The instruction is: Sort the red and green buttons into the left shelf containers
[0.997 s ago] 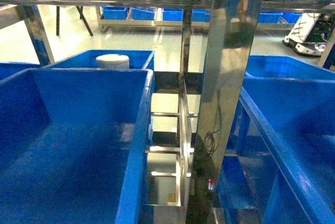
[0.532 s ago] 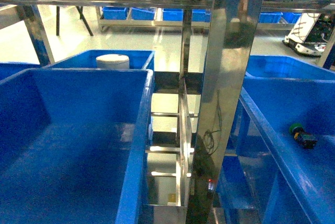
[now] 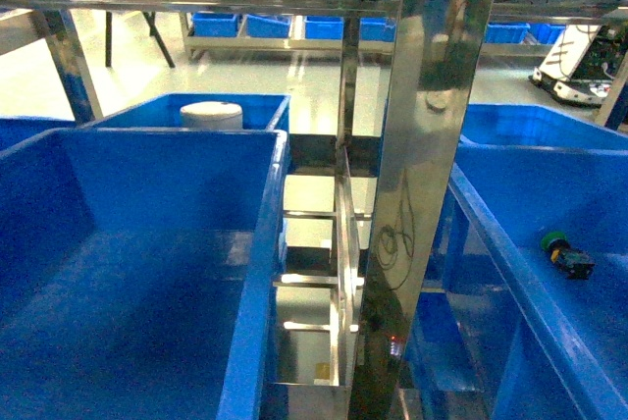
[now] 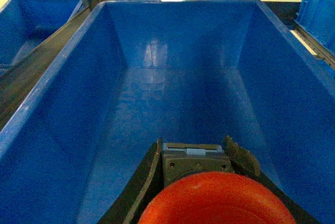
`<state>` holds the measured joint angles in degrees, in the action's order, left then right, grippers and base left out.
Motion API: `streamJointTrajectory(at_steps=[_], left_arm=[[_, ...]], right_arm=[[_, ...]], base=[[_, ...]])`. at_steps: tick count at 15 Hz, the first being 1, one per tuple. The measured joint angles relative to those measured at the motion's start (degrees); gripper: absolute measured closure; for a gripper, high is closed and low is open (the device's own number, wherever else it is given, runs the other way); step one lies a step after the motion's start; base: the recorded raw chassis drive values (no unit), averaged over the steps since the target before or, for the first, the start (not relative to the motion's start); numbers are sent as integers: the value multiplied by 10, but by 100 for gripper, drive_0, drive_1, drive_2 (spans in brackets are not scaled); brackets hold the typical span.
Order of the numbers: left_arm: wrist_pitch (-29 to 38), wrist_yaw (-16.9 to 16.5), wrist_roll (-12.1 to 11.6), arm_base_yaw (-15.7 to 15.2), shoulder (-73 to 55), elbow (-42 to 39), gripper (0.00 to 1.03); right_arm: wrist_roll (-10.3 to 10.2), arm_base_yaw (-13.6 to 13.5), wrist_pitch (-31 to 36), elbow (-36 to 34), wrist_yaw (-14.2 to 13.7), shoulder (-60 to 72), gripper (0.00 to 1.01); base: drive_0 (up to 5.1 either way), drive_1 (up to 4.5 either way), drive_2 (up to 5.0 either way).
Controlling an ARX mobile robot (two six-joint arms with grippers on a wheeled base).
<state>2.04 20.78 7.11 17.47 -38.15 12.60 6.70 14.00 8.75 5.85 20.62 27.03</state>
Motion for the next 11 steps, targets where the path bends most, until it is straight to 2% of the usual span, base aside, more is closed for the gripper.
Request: streamJointTrajectory(at_steps=[1, 2, 3, 4, 6, 8, 11], left_arm=[[0, 0, 0, 0, 0, 0, 75], [-3, 1, 0, 0, 0, 0, 75], [-29, -5, 5, -16, -5, 0, 75], [-19, -18, 5, -35, -18, 0, 75], [21, -67, 1, -85, -82, 15, 75], [71, -115, -14, -126, -160, 47, 75], [92, -138, -21, -144, -204, 67, 75]], right_arm=[[4, 30, -133, 19, 52, -107, 3], [15, 48, -143, 24, 64, -121, 3], [19, 48, -143, 24, 64, -121, 3], [19, 48, -143, 24, 64, -121, 3], [19, 48, -143, 24, 64, -121, 3], [19, 48, -143, 24, 64, -121, 3], [19, 48, -143, 24, 64, -121, 3]], base=[[0, 0, 0], [0, 0, 0], [0, 0, 0], [0, 0, 0], [0, 0, 0], [0, 0, 0], [0, 0, 0]])
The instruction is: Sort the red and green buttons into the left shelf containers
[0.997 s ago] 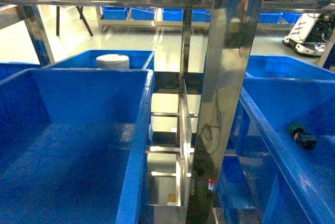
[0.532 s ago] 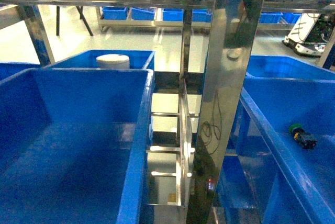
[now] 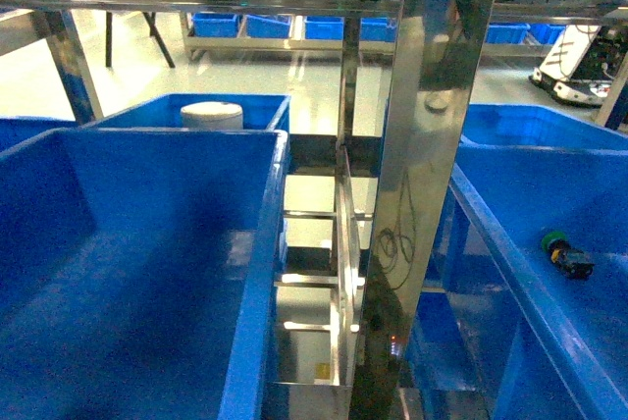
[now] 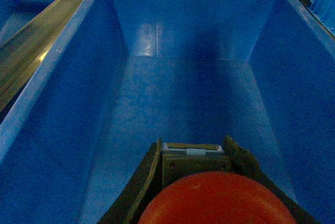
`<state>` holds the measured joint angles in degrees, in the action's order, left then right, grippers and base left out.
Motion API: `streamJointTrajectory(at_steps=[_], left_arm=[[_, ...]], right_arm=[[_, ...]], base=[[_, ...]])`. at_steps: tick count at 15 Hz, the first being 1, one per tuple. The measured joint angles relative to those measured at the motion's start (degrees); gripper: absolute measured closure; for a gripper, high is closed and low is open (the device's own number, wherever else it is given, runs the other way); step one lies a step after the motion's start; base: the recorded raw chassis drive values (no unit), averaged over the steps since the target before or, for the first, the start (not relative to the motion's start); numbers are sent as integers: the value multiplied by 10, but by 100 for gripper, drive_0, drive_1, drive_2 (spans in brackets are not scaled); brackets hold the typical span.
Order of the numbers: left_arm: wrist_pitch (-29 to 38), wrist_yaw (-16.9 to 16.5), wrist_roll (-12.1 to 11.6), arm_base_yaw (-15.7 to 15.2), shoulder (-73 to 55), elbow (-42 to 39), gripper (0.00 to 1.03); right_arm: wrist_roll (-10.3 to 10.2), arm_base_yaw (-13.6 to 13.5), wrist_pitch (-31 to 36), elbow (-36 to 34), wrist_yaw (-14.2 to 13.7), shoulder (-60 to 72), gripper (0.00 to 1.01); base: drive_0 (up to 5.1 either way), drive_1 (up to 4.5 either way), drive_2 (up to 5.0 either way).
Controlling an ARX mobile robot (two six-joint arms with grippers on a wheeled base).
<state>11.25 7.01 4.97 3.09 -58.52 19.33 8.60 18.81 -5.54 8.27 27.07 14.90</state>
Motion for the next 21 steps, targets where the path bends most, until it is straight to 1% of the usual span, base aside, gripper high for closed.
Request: streamJointTrajectory(at_steps=[4, 7, 9, 10, 12, 13, 14, 15, 16, 17, 18, 20, 21], left_arm=[[12, -22, -14, -19, -65, 30, 75], [0, -35, -47, -42, -178, 80, 75], [-35, -45, -70, -52, -237, 124, 75], [-50, -47, -75, -57, -256, 143, 75], [-101, -49, -100, -58, -313, 203, 75], [-124, -46, -111, -61, -345, 231, 75], [-137, -36, -118, -67, -379, 250, 75], [-143, -25, -127, -74, -396, 250, 75], [-135, -14, -141, -80, -402, 242, 75], [-132, -7, -146, -85, -402, 240, 75], [-132, -7, -147, -89, -402, 239, 75], [-138, -31, -144, -86, -402, 240, 73], [-137, -33, -143, -84, -402, 240, 60]], right_arm=[[0, 0, 0, 0, 0, 0, 3], [0, 0, 0, 0, 0, 0, 3], [0, 0, 0, 0, 0, 0, 3], [0, 0, 0, 0, 0, 0, 3], [0, 0, 0, 0, 0, 0, 3], [0, 0, 0, 0, 0, 0, 3], [0, 0, 0, 0, 0, 0, 3], [0, 0, 0, 0, 0, 0, 3], [0, 0, 0, 0, 0, 0, 3], [0, 0, 0, 0, 0, 0, 3], [0, 0, 0, 0, 0, 0, 3], [0, 0, 0, 0, 0, 0, 3], [0, 0, 0, 0, 0, 0, 3]], base=[[0, 0, 0], [0, 0, 0], [0, 0, 0], [0, 0, 0], [0, 0, 0], [0, 0, 0], [0, 0, 0], [0, 0, 0], [0, 0, 0], [0, 0, 0], [0, 0, 0], [0, 0, 0], [0, 0, 0]])
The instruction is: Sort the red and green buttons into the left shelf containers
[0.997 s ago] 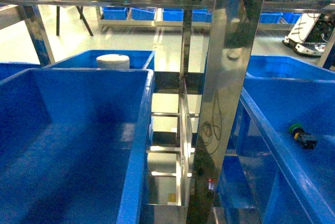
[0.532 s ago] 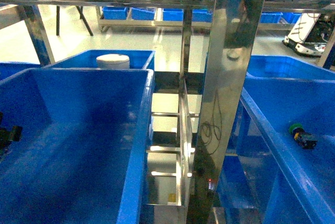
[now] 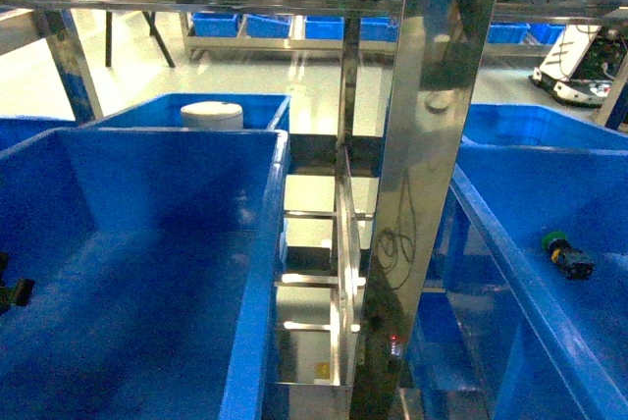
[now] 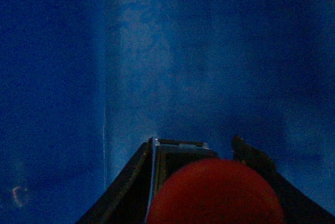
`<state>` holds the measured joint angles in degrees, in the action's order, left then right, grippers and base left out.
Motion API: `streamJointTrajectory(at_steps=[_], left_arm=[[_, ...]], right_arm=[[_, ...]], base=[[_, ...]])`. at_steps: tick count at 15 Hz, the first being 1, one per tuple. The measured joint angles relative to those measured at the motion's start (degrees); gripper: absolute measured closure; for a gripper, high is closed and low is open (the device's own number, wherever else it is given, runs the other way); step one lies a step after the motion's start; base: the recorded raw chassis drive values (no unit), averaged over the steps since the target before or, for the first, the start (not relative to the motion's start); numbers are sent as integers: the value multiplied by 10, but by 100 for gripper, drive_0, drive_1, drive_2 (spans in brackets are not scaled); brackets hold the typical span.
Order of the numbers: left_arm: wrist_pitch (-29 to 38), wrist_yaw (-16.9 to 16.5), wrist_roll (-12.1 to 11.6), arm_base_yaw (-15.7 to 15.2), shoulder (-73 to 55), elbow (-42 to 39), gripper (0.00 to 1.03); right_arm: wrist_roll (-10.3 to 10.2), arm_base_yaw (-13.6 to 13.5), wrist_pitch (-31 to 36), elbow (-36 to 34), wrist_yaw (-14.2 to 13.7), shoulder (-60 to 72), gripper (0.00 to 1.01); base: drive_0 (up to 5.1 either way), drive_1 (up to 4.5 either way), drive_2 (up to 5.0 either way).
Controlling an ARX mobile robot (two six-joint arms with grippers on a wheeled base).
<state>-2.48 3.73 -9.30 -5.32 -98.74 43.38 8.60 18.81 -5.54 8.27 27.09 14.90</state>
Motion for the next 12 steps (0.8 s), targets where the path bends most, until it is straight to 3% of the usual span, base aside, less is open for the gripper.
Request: streamJointTrajectory(at_steps=[5, 7, 10, 12], left_arm=[[3, -42, 35, 5, 40, -6, 3], [-2, -66, 65, -3, 86, -26, 5], [-24, -75, 110, -16, 186, -78, 5], [-63, -105, 142, -28, 264, -111, 5]], right_arm=[[0, 0, 0, 0, 0, 0, 3], [0, 0, 0, 0, 0, 0, 3], [0, 0, 0, 0, 0, 0, 3], [0, 0, 0, 0, 0, 0, 3]], base=[[0, 0, 0], [0, 0, 0], [0, 0, 0], [0, 0, 0]])
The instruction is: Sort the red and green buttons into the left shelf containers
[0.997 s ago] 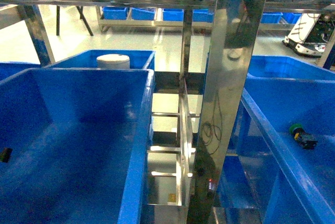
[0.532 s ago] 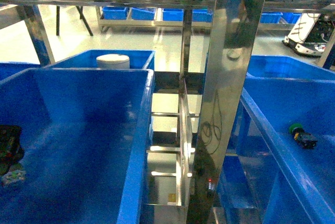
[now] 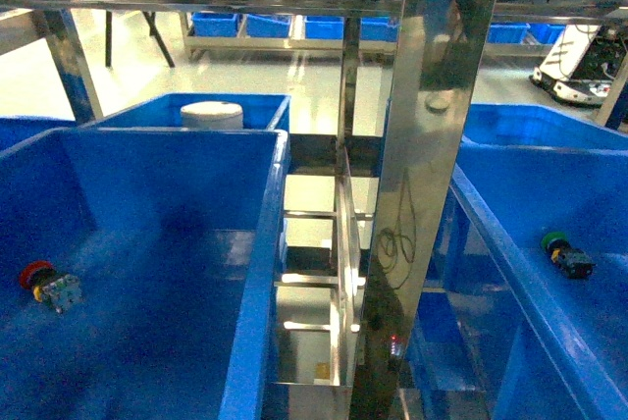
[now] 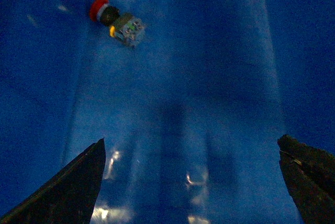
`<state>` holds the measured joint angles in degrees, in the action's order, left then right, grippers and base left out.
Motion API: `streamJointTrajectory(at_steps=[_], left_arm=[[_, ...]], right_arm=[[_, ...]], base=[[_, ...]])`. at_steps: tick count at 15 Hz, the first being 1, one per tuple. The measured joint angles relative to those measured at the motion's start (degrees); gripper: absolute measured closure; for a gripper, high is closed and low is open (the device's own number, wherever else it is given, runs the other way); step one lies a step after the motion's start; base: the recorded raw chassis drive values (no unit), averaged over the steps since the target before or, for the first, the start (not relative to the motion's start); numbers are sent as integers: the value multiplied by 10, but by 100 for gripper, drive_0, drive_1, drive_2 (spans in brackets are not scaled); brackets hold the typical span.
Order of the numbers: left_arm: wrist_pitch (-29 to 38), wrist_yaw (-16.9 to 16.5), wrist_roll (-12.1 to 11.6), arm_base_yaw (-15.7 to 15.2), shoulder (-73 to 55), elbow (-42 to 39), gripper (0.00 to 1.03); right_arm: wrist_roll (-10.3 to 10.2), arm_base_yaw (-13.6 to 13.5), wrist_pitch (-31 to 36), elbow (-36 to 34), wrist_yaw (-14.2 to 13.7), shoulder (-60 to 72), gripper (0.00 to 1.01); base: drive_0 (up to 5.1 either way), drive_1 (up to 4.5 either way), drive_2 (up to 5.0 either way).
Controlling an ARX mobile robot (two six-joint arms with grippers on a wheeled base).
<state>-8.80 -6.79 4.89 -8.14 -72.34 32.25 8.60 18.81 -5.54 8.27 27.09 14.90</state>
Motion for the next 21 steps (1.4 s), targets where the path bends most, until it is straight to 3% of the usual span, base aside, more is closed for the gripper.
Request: streamJointTrajectory(at_steps=[2, 3, 5, 7, 9, 10, 11, 12, 13, 14, 15, 16, 18, 21], left_arm=[[-57, -21, 43, -16, 95, -30, 5], [-88, -17, 56, -18, 150, -52, 5], [-129, -4, 65, -26, 255, -95, 5], [-132, 2, 90, -31, 342, -105, 5], [-137, 2, 98, -31, 332, -104, 5], [-136, 1, 99, -30, 334, -104, 5], [89, -26, 56, -31, 386, -191, 18], [226, -26, 3, -11, 437, -266, 32], [304, -11, -23, 3, 456, -283, 49], [300, -2, -31, 10, 471, -282, 60], [283, 30, -37, 34, 492, -290, 73], [272, 58, -38, 73, 505, -295, 83], [255, 65, -40, 83, 530, -299, 101], [246, 68, -40, 81, 563, -315, 101]], right_arm=[[0, 0, 0, 0, 0, 0, 3], [0, 0, 0, 0, 0, 0, 3], [0, 0, 0, 0, 0, 0, 3], [0, 0, 0, 0, 0, 0, 3], [0, 0, 0, 0, 0, 0, 3], [-18, -13, 48, -17, -47, -28, 10], [-50, -52, 61, -42, -110, -106, 27], [-65, -76, 62, -43, -152, -109, 42], [-73, -97, 55, -52, -179, -113, 58], [-76, -141, 51, -54, -232, -121, 69], [-77, -190, 52, -55, -258, -125, 82], [-77, -191, 58, -63, -262, -135, 93], [-78, -188, 50, -75, -271, -144, 99], [-78, -188, 53, -75, -271, -145, 99]], base=[[0, 0, 0], [0, 0, 0], [0, 0, 0], [0, 0, 0], [0, 0, 0], [0, 0, 0], [0, 0, 0], [0, 0, 0], [0, 0, 0], [0, 0, 0], [0, 0, 0], [0, 0, 0], [0, 0, 0], [0, 0, 0]])
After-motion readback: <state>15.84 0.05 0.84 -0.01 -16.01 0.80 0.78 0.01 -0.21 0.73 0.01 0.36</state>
